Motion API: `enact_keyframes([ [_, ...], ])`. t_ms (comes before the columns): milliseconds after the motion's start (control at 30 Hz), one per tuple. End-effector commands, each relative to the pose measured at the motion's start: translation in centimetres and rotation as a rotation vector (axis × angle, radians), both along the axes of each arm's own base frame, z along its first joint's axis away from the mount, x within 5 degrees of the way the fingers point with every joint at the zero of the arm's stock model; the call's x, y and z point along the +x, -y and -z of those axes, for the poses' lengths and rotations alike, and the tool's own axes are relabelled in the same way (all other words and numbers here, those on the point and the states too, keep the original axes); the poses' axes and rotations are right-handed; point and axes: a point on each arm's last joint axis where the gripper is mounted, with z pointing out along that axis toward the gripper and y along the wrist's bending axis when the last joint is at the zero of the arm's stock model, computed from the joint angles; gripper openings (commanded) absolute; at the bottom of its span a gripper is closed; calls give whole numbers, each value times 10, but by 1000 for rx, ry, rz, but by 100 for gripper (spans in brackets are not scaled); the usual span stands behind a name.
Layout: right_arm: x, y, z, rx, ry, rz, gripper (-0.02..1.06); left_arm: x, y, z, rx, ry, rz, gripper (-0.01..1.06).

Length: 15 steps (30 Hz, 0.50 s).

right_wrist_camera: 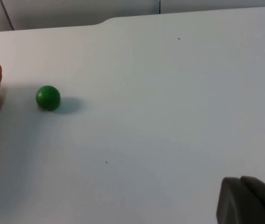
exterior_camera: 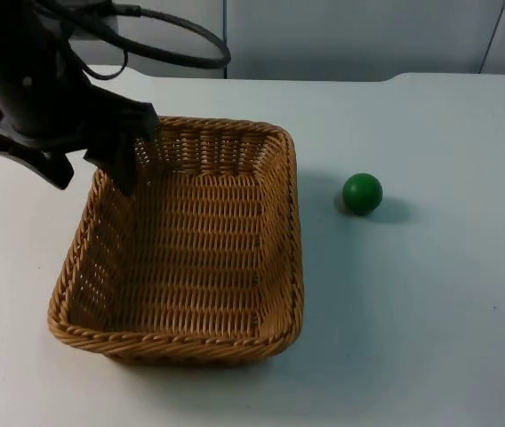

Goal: Pick up the basket with the left hand and place the ball into the basket with the right hand.

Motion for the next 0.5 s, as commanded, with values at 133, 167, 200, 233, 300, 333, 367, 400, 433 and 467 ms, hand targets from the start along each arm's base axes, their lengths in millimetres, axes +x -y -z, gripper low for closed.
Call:
enact_keyframes([
  [133,1,0,2,-7,-1,-6,0,6,2,28,15,-46,-11,63],
  [167,1,0,2,-7,-1,-6,0,6,2,28,15,-46,-11,63],
  [200,1,0,2,-7,-1,-6,0,7,3,34,12,-56,-19,63],
  [233,1,0,2,-7,-1,-6,0,8,4,40,6,-61,-28,63],
  [300,1,0,2,-7,-1,-6,0,10,4,51,9,-67,-35,63],
  [333,1,0,2,-7,-1,-6,0,11,4,57,10,-75,-39,58],
  [367,1,0,2,-7,-1,-6,0,11,4,63,10,-90,-46,50],
  [400,1,0,2,-7,-1,-6,0,11,4,63,10,-90,-46,50],
  [433,1,0,2,-7,-1,-6,0,11,3,67,3,-102,-59,39],
  [467,1,0,2,-7,-1,-6,0,12,3,70,-15,-117,-82,24],
])
